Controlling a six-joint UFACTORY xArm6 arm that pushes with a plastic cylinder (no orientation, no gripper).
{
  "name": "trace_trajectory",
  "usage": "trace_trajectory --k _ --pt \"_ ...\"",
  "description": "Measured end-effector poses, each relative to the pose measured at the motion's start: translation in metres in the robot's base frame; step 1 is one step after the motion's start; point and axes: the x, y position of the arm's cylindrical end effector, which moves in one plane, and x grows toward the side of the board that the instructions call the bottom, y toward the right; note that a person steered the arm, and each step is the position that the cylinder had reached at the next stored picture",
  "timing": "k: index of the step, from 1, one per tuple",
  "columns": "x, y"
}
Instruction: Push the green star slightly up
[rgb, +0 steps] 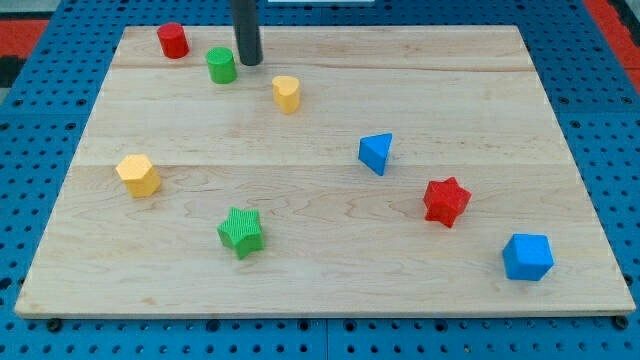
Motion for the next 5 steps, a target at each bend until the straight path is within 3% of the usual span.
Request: trace_trajectory --k 2,4,5 --pt "0.002 0.123" --pt "0.071 0.162" --pt "0.104 0.214"
